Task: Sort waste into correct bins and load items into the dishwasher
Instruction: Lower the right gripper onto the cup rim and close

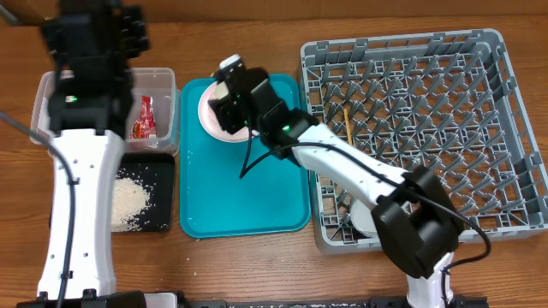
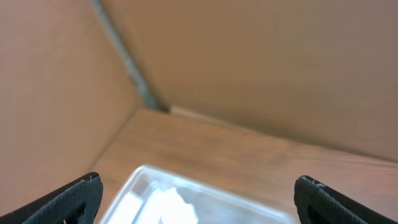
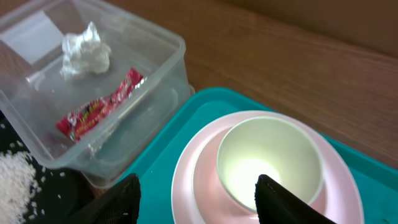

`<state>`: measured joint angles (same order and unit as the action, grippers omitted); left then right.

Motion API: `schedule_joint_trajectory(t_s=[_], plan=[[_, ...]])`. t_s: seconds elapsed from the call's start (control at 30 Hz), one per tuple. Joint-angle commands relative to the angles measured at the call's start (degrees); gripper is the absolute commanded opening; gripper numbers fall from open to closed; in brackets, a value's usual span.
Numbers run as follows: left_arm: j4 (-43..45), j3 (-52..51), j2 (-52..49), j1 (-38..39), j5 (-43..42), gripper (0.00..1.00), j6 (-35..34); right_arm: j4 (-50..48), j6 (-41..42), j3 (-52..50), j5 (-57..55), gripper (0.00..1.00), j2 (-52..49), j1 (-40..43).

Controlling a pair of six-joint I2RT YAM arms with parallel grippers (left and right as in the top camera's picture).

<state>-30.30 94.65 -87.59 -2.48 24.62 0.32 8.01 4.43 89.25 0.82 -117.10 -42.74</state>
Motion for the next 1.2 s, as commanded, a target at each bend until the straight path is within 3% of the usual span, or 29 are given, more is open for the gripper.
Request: schedule_joint_trajectory(t_s=[0.0,0.27,0.57,1.17], plan=[[-2.8,0.8,-0.1,-3.7,-4.5,1.0,-1.0,-1.2,-3.5,0.8,-0.8,0.6,-2.2,0.4],[-8.7,0.8,-0.1,-4.6,-5.2,1.0,-1.0,-7.2,-12.4,0.8,-0.8,0.5,-3.5,0.4],[-13.0,0.8,-0.1,-4.6,-5.2,1.0,-1.0,-6.4,-12.5,0.8,-0.7,0.5,-3.5,0.0],[-13.2,0.8,-0.1,-4.6,-5.2,1.0,-1.0,-1.5,-13.2,0.8,2.6,0.49,-6.4,0.1]])
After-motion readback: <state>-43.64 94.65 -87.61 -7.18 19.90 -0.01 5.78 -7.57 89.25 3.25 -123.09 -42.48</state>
